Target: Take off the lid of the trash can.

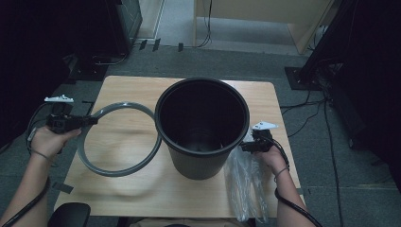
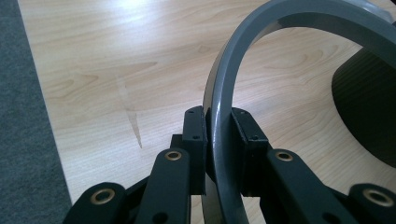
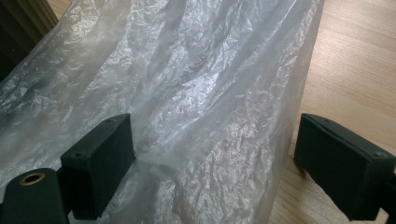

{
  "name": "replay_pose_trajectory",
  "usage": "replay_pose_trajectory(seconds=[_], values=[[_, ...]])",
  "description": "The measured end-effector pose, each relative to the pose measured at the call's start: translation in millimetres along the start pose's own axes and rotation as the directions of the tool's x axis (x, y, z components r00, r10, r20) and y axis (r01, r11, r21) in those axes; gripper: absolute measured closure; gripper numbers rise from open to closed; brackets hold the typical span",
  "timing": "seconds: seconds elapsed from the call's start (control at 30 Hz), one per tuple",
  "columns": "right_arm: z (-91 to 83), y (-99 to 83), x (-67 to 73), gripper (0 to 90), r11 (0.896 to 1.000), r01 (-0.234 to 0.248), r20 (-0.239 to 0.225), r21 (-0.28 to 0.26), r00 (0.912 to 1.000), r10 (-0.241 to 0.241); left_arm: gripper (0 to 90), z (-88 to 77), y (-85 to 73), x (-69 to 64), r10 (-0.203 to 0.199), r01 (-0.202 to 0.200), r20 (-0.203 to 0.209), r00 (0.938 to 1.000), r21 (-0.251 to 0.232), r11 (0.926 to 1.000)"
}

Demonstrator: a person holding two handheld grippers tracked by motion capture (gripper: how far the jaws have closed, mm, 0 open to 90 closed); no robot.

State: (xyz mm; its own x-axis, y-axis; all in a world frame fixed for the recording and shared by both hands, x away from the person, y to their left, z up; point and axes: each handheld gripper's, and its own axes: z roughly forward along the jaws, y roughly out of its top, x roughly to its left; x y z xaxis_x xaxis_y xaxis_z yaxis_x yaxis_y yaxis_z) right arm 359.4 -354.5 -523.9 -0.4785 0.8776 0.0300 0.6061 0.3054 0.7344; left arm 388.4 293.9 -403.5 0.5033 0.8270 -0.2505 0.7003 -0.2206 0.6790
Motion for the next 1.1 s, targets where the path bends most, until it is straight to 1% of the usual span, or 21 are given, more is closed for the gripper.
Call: replay_pose_trajectory(seconds=[0.3, 0.47, 0.57, 0.77, 0.87, 0.9, 1.0, 1.07, 1.1], values=[[0.0, 0.0, 0.1, 11.6, 1.0, 0.0, 0.0, 0.0, 1.0, 0.0, 77.3, 16.4, -15.2, 2.9, -0.017, 0.017, 0.0, 0.9998, -0.004, 0.9998], [0.0, 0.0, 0.4, 11.6, 1.0, -0.002, 0.001, 0.0, 1.0, 0.002, 77.3, 22.1, -18.0, 3.2, -0.008, 0.008, -0.008, 0.9999, -0.001, 1.0], [0.0, 0.0, 0.5, 11.6, 1.0, -0.002, 0.002, 0.0, 1.0, 0.002, 77.3, 26.3, -20.2, 5.3, -0.01, 0.01, -0.012, 0.9999, -0.002, 0.9999], [0.0, 0.0, 0.8, 11.6, 1.0, -0.003, 0.003, -0.001, 1.0, 0.003, 77.3, 35.4, -23.7, 12.8, -0.038, 0.037, -0.027, 0.9989, -0.018, 0.9991], [0.0, 0.0, 0.8, 11.6, 1.0, -0.003, 0.003, 0.0, 1.0, 0.003, 77.3, 38.8, -23.1, 14.6, -0.039, 0.038, -0.03, 0.9988, -0.022, 0.999], [0.0, 0.0, 0.8, 11.7, 1.0, -0.003, 0.003, 0.0, 1.0, 0.003, 77.2, 40.2, -22.8, 14.2, -0.034, 0.033, -0.041, 0.9986, -0.017, 0.9993], [0.0, 0.0, 0.8, 11.6, 1.0, -0.003, 0.003, 0.0, 1.0, 0.003, 77.2, 43.3, -22.0, 13.7, -0.016, 0.016, -0.056, 0.9983, -0.008, 0.9998], [0.0, 0.0, 0.8, 11.6, 1.0, -0.003, 0.002, 0.0, 1.0, 0.003, 77.2, 45.7, -21.3, 13.4, -0.022, 0.021, -0.054, 0.9983, -0.018, 0.9996], [0.0, 0.0, 0.8, 11.6, 1.0, -0.003, 0.003, 0.0, 1.0, 0.003, 77.2, 47.1, -21.1, 13.4, -0.017, 0.016, -0.058, 0.9982, -0.017, 0.9997]])
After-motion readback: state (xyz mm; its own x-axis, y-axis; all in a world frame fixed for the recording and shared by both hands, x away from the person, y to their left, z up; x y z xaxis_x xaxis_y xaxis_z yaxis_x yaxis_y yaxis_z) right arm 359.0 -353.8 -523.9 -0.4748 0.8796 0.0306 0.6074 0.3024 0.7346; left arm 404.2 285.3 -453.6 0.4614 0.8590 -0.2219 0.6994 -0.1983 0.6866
